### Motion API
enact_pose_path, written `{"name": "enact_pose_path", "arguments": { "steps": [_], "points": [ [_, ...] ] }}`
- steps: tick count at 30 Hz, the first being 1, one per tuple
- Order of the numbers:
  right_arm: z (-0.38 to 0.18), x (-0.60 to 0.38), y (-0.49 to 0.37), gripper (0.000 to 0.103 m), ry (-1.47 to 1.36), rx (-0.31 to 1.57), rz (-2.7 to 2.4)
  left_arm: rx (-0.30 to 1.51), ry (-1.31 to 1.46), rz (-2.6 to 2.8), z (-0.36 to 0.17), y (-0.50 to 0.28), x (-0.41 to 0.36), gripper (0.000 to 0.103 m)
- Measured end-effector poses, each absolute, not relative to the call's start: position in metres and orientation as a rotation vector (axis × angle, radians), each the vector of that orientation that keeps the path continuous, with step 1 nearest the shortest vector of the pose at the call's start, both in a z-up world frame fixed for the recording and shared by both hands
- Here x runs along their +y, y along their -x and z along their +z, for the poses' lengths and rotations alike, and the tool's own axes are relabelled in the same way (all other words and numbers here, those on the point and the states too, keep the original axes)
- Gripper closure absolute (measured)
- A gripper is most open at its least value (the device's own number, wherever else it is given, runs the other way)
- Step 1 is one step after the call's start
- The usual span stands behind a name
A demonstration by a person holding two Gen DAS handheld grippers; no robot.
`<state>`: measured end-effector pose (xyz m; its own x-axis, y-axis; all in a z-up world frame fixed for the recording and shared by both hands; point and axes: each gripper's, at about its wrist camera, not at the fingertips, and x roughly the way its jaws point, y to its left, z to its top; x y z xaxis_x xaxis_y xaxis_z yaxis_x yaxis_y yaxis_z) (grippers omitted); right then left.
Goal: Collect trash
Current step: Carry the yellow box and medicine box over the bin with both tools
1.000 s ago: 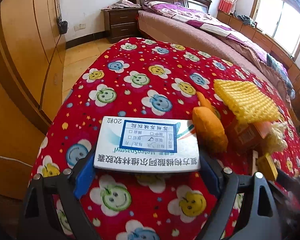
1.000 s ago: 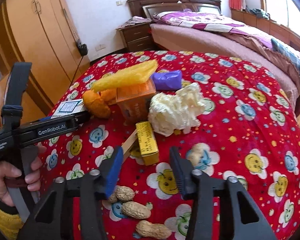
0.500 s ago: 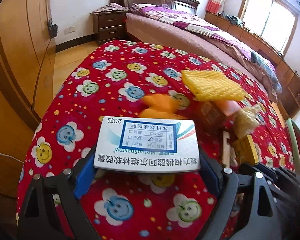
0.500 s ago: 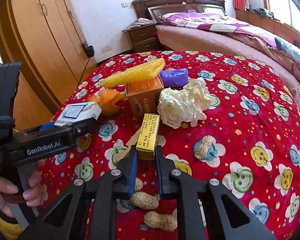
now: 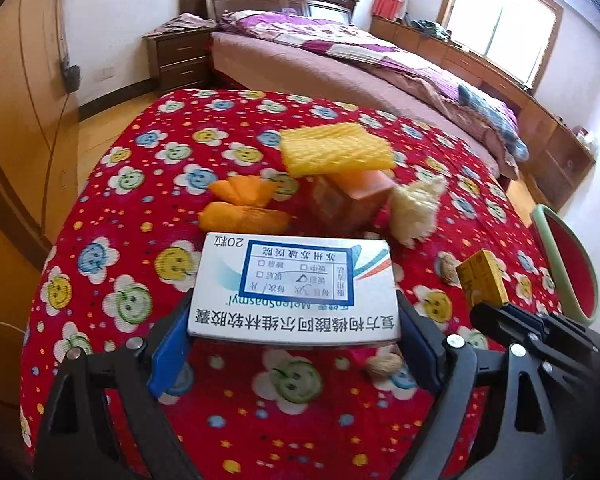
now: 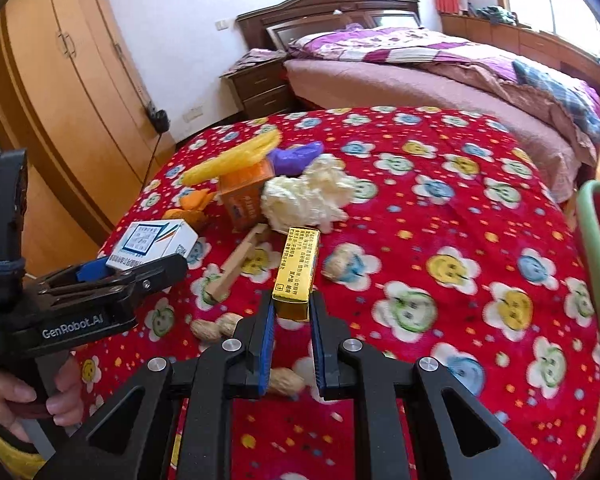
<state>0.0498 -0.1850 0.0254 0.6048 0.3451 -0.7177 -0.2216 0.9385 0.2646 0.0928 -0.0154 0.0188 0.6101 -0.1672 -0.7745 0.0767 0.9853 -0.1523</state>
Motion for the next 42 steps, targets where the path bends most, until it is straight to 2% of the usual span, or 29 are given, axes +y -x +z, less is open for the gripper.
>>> {"name": "enact_pose_path", "arguments": {
  "steps": [20,42],
  "points": [
    [0.032,-0.246,-0.025,0.086,-0.177,0.843,0.199,0.944,0.028,-0.264,0.020,-0.086,-0.077,0.014],
    [0.043,-0.310,-0.019,0.086,-0.165,0.824,0.098,0.978,0.083,-0.313,0.018,-0.090,-0.140,0.014]
  ]
}}
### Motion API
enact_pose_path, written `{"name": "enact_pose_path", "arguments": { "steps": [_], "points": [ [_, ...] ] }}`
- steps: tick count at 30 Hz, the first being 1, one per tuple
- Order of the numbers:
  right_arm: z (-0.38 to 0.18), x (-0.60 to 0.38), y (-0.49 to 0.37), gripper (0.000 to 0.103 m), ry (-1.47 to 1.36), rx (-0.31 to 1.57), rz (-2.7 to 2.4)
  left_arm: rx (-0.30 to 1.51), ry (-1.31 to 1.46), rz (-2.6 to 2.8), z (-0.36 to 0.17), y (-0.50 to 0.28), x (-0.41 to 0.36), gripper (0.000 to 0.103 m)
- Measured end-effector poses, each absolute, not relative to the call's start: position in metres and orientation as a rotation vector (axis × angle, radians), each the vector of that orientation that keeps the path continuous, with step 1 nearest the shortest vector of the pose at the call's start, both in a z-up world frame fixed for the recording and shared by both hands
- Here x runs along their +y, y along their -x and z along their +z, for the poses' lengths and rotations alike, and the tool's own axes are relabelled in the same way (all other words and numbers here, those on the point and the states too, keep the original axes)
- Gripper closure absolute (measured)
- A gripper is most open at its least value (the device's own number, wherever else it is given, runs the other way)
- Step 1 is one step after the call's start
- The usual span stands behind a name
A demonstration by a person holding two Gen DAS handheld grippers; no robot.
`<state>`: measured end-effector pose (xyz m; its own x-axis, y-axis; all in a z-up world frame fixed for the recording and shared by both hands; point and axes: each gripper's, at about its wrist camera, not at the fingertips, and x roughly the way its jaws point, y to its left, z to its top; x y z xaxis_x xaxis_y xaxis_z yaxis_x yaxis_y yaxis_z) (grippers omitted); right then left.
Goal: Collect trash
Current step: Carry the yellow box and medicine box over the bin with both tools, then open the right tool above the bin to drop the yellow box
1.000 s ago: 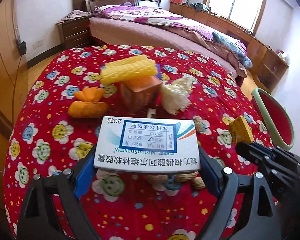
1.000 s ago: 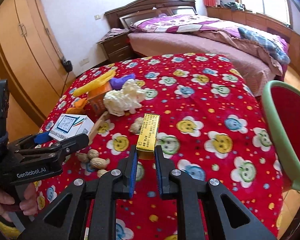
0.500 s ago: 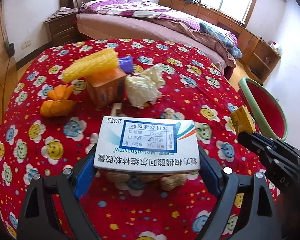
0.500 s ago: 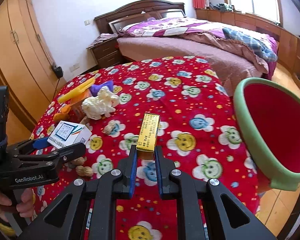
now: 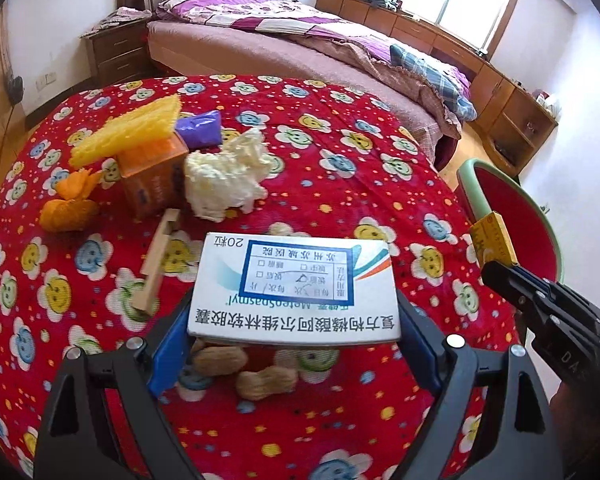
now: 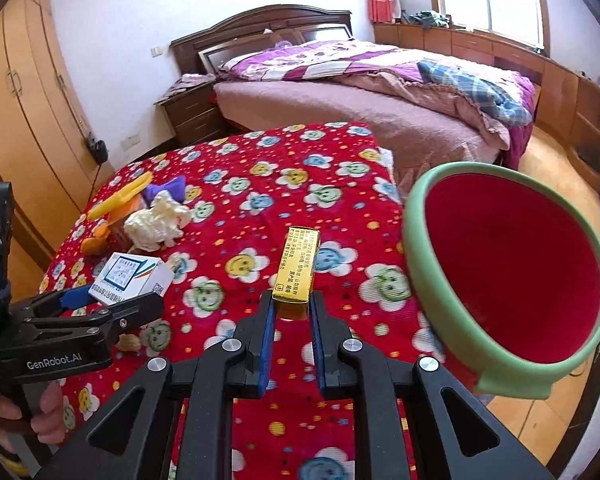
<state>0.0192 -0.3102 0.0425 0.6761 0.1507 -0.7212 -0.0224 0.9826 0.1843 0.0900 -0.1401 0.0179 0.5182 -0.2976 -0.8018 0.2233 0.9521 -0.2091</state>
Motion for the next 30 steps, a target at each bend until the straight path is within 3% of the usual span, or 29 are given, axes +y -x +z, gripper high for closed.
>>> {"name": "enact_pose_path", "arguments": {
  "steps": [30],
  "points": [
    [0.041,-0.426,-0.001,0.084,-0.221,0.810,-0.086,0.965,0.048,-0.373,0.022,-0.101,-0.252,0.014]
  ]
}}
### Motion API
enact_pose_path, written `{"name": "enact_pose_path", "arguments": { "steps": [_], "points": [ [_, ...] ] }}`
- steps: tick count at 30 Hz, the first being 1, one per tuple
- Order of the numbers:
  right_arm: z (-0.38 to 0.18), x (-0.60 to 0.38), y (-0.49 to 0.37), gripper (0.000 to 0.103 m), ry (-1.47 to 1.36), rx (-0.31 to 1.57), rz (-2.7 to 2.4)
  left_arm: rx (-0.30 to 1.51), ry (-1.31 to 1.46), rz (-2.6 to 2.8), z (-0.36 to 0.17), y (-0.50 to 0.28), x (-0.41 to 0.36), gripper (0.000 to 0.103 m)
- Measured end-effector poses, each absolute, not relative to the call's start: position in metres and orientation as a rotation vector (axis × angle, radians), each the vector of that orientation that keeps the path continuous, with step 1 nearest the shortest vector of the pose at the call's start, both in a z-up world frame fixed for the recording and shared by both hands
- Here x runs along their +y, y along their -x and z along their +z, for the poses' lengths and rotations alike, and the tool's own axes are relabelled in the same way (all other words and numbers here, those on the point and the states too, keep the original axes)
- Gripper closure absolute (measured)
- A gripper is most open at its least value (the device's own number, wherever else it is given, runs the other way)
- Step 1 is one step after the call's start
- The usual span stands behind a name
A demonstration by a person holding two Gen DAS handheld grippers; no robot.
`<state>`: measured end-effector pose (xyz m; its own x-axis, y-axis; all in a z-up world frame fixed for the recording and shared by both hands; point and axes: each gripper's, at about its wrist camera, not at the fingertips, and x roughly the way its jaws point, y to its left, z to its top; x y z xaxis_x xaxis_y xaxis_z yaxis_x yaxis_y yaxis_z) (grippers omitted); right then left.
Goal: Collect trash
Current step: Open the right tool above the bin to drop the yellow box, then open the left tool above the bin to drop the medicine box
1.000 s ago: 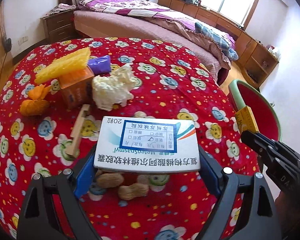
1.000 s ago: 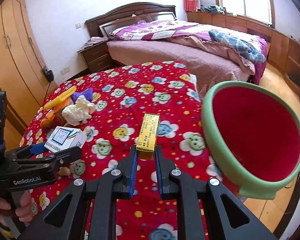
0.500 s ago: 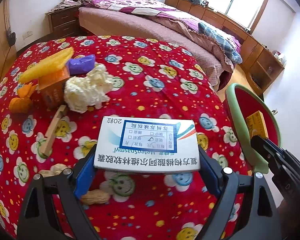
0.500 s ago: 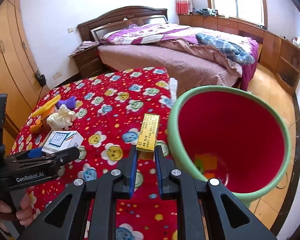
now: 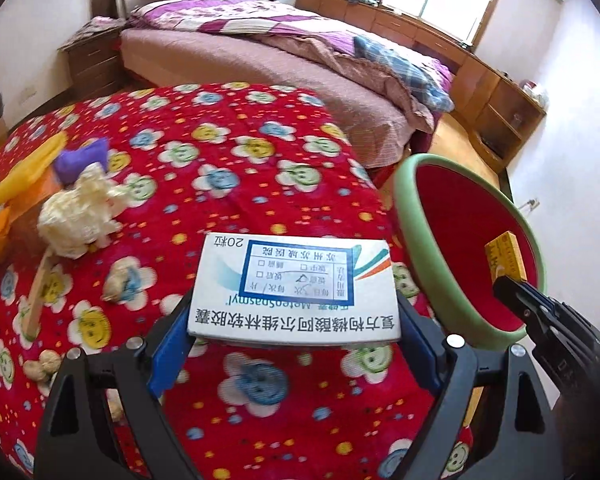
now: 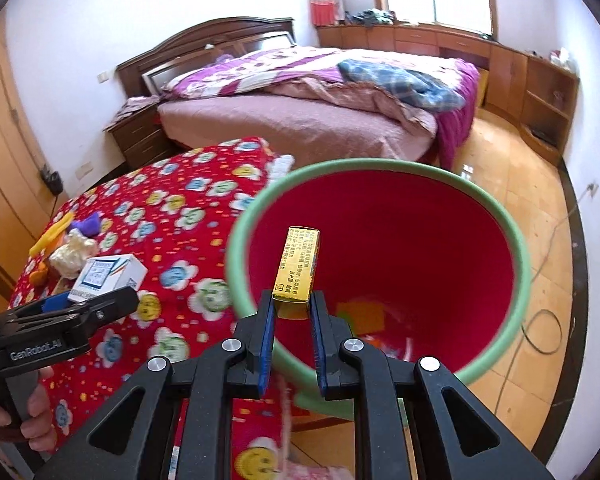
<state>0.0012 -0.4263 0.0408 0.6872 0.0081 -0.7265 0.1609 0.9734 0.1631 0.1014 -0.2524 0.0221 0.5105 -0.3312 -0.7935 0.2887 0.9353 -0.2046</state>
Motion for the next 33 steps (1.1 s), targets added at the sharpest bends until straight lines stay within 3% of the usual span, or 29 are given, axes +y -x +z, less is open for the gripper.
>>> {"name": "enact_pose_path", "arguments": {
  "steps": [4,13,29,33],
  "points": [
    [0.036,-0.442,0.003,0.083,-0.248,0.815,-0.131,0.940,0.004,-0.415,0.024,-0.099,-0.269,0.014],
    [0.040,-0.471,0.024,0.064,-0.340,0.768,-0.204,0.866,-0.068,-0.540,0.036,-0.095,-0.302,0.014],
    [0.033,-0.500,0.082,0.061,-0.428,0.749,-0.338,0.860,-0.249,-0.757,0.024,-0.090,-0.386,0.013],
    [0.028,-0.505,0.086,0.061,-0.448,0.755,-0.346,0.824,-0.256,-0.747,0.022,-0.089,-0.392,0.009]
  ]
}}
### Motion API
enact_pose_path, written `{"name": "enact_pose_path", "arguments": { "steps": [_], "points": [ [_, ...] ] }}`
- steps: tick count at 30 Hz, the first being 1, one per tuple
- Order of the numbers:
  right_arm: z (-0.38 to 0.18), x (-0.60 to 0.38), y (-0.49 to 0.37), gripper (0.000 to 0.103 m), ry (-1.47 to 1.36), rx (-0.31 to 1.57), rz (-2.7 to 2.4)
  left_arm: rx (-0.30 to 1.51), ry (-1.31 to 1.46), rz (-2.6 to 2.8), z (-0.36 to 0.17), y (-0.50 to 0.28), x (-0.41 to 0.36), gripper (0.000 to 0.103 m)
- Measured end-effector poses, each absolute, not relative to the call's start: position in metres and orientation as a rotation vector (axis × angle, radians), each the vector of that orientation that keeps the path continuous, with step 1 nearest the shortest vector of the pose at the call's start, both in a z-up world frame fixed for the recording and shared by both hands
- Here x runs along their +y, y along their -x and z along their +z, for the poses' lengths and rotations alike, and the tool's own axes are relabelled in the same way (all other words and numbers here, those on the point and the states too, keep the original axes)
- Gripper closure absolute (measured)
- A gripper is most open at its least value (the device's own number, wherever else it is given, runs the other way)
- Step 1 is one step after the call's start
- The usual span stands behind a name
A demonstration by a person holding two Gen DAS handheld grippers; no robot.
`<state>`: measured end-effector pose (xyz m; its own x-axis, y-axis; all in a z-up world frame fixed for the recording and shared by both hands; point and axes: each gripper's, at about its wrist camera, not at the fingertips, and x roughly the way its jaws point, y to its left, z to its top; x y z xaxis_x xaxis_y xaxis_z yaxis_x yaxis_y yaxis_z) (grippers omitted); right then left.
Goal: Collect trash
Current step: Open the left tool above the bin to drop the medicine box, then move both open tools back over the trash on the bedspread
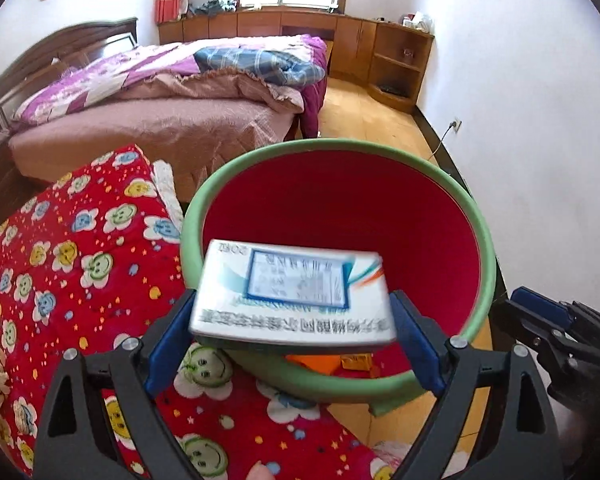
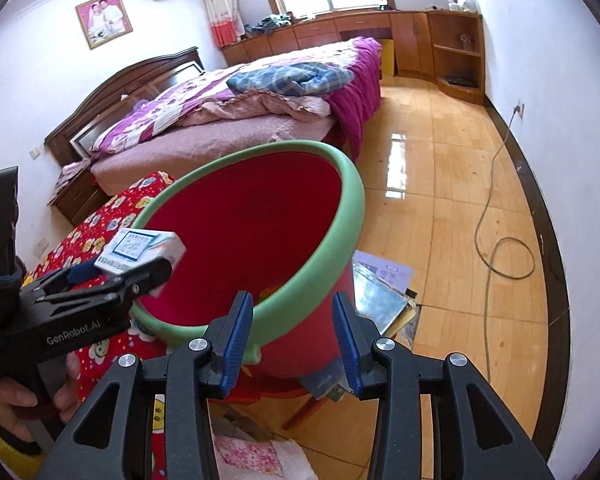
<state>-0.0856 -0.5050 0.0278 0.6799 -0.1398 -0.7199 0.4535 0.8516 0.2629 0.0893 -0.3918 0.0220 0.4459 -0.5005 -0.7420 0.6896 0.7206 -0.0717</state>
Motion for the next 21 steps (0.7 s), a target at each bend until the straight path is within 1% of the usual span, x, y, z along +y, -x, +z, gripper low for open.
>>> {"name": "enact_pose_path", "arguments": {
  "steps": [9,16,18,21],
  "points": [
    [0.020,-0.504,0.087,0.060,-0.472,0.767,-0.338,0.825,-0.243,-0.738,0.024,-0.089,-0.381,0.008],
    [0.021,-0.490,0.082,0.059,-0.464,0.779,-0.308,0.871,-0.179,-0.725,0.027,-0.088,-0.351,0.008],
    [0.023,-0.485,0.081,0.056,-0.461,0.775,-0.297,0.859,-0.169,-0.708,0.031,-0.086,-0.340,0.008],
    [0.027,-0.477,0.078,0.054,-0.460,0.771,-0.274,0.851,-0.165,-0.663,0.035,-0.087,-0.322,0.008]
  ]
}}
